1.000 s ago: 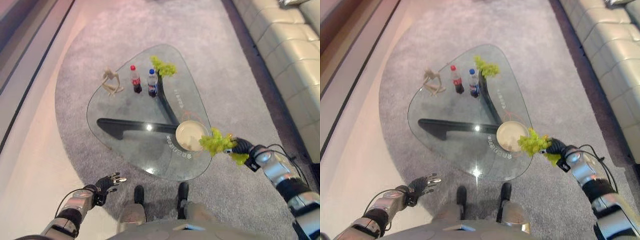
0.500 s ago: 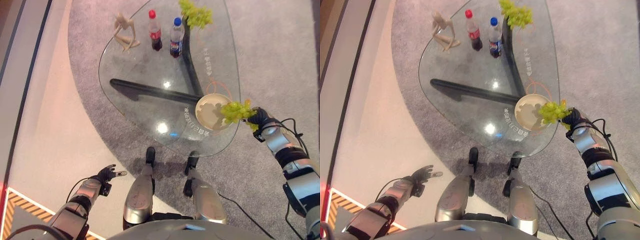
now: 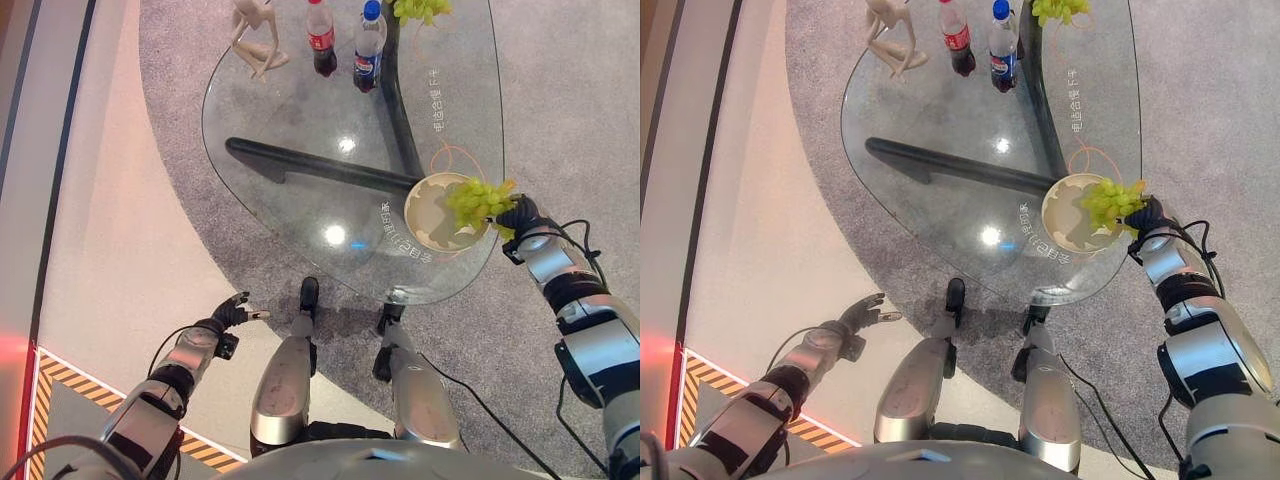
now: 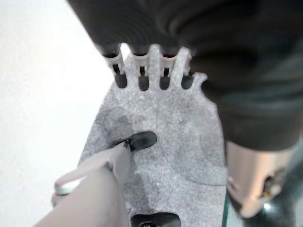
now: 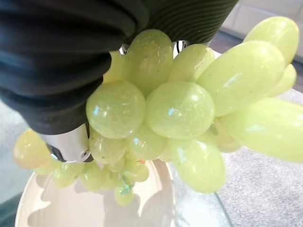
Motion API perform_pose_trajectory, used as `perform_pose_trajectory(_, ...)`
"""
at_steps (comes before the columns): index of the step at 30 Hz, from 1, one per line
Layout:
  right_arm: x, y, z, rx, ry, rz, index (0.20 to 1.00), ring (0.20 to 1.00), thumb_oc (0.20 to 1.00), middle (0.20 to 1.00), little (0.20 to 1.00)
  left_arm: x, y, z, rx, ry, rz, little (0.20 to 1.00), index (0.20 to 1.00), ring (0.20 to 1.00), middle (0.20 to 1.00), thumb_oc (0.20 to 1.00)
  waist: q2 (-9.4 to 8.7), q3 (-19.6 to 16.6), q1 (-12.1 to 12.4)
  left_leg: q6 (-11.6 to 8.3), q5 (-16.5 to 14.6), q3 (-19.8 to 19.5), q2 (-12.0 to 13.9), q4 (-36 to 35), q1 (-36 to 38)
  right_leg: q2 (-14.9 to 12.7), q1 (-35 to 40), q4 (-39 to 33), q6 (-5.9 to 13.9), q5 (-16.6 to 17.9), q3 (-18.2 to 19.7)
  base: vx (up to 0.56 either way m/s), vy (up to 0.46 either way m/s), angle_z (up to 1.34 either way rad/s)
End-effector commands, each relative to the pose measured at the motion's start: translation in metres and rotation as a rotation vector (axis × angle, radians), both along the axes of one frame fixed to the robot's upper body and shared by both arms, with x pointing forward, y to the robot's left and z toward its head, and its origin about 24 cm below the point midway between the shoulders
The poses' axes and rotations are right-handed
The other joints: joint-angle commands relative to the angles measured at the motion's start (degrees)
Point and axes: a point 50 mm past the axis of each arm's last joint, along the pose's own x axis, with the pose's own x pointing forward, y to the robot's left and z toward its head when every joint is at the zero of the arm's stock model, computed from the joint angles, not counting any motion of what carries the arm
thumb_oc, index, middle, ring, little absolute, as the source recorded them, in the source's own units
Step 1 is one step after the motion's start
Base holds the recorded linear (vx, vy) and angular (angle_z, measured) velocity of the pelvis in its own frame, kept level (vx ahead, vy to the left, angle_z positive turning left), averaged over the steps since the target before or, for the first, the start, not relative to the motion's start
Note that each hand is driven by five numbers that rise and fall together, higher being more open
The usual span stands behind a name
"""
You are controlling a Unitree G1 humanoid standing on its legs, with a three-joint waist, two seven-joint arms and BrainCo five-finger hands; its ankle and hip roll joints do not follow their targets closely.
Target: Pick up fruits into the plate
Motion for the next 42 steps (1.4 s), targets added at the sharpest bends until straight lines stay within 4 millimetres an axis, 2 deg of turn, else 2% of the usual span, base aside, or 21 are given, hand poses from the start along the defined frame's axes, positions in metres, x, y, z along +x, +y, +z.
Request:
perform_pose_trajectory(1, 0.015, -0.001, 0.037, -0.078, -0.093, -0.005, 0.200, 0.200, 0.200, 0.200, 0.200, -0.003, -0.006, -0.005, -0.002, 0.020, -0.009, 1.000, 1.000, 1.000, 1.000, 1.000, -1.08, 0.74, -0.41, 2.88, -9.79, 3.47, -4.66, 6.34, -2.11, -0.44, -3.15, 8.92, 0.43, -9.22, 5.27, -0.03, 0.037, 0.00)
perform_pose_trajectory(8, 0.022, 0.009, 0.039, -0.075, -0.105, 0.008, 0.200, 0.200, 0.200, 0.200, 0.200, -0.003, -0.014, -0.006, -0.017, 0.013, -0.020, 1.000, 1.000, 1.000, 1.000, 1.000, -0.21, 0.74, 0.13, 2.87, -9.25, 3.82, -4.89, 6.24, -3.48, -0.89, -5.22, 9.74, 0.59, -8.98, 4.97, -0.01, 0.014, 0.00)
perform_pose_trajectory(9, 0.023, 0.011, 0.039, -0.071, -0.110, 0.014, 0.272, 0.272, 0.272, 0.272, 0.272, -0.003, -0.014, -0.006, -0.019, 0.012, -0.021, 1.000, 1.000, 1.000, 1.000, 1.000, -0.16, 0.74, 0.20, 2.86, -9.23, 3.84, -4.90, 6.29, -3.60, -0.96, -5.36, 9.84, 0.63, -8.96, 4.90, -0.02, 0.036, 0.01)
perform_pose_trajectory(10, 0.025, 0.015, 0.039, -0.064, -0.118, 0.026, 0.495, 0.495, 0.495, 0.495, 0.495, -0.003, -0.016, -0.006, -0.021, 0.011, -0.024, 1.000, 1.000, 1.000, 1.000, 1.000, -0.10, 0.74, 0.27, 2.87, -9.18, 3.93, -4.96, 6.32, -3.76, -1.06, -5.70, 10.03, 0.69, -8.90, 4.88, -0.03, 0.037, 0.02)
perform_pose_trajectory(13, 0.027, 0.022, 0.038, -0.053, -0.131, 0.051, 0.573, 0.573, 0.573, 0.573, 0.573, -0.002, -0.018, -0.006, -0.026, 0.007, -0.024, 1.000, 1.000, 1.000, 1.000, 1.000, -0.05, 0.74, 0.27, 2.86, -9.05, 4.14, -5.00, 6.25, -3.98, -1.19, -6.14, 10.20, 0.78, -8.79, 4.85, -0.02, 0.037, 0.02)
perform_pose_trajectory(14, 0.028, 0.025, 0.037, -0.051, -0.136, 0.060, 0.655, 0.655, 0.655, 0.655, 0.655, -0.002, -0.019, -0.007, -0.030, 0.006, -0.023, 1.000, 1.000, 1.000, 1.000, 1.000, -0.04, 0.74, 0.24, 2.85, -9.02, 4.26, -5.00, 6.30, -4.06, -1.24, -6.29, 10.29, 0.82, -8.77, 4.89, -0.01, 0.037, 0.00)
perform_pose_trajectory(15, 0.028, 0.028, 0.035, -0.049, -0.137, 0.067, 0.915, 0.915, 0.915, 0.915, 0.915, -0.003, -0.019, -0.007, -0.032, 0.006, -0.023, 1.000, 1.000, 1.000, 1.000, 1.000, -0.04, 0.74, 0.21, 2.86, -9.04, 4.31, -5.03, 6.39, -4.11, -1.29, -6.36, 10.36, 0.85, -8.74, 4.94, -0.01, 0.045, -0.01)
perform_pose_trajectory(16, 0.029, 0.030, 0.035, -0.044, -0.139, 0.073, 1.000, 1.000, 1.000, 1.000, 1.000, -0.002, -0.021, -0.007, -0.034, 0.006, -0.024, 1.000, 1.000, 1.000, 1.000, 1.000, -0.04, 0.74, 0.20, 2.89, -9.07, 4.36, -5.07, 6.40, -4.06, -1.33, -6.38, 10.39, 0.89, -8.71, 4.96, -0.01, 0.045, -0.01)
perform_pose_trajectory(26, 0.030, 0.043, 0.026, -0.033, -0.129, 0.101, 1.000, 1.000, 1.000, 1.000, 1.000, -0.003, -0.026, -0.008, -0.048, 0.008, -0.014, 1.000, 1.000, 1.000, 1.000, 1.000, -0.17, 0.74, 0.31, 2.90, -9.02, 5.09, -5.15, 6.13, -3.37, -1.80, -6.29, 10.62, 1.39, -8.36, 4.74, -0.01, 0.025, 0.00)
perform_pose_trajectory(35, 0.026, 0.040, 0.016, -0.018, -0.114, 0.072, 1.000, 1.000, 1.000, 1.000, 1.000, -0.005, -0.024, -0.011, -0.052, 0.016, -0.012, 1.000, 1.000, 1.000, 1.000, 1.000, -0.63, 0.72, 0.20, 2.99, -9.20, 5.53, -5.16, 5.89, -2.06, -1.94, -5.29, 10.45, 1.67, -8.12, 4.60, 0.00, 0.000, 0.00)
perform_pose_trajectory(42, 0.016, 0.032, 0.000, 0.018, -0.102, 0.026, 1.000, 1.000, 1.000, 1.000, 1.000, -0.009, -0.023, -0.013, -0.051, 0.028, -0.007, 1.000, 1.000, 1.000, 1.000, 1.000, -1.52, -0.44, -0.11, 3.02, -9.60, 6.07, -4.75, 5.36, -0.72, -1.78, -4.06, 9.74, 1.87, -7.95, 4.69, 0.00, 0.000, 0.00)
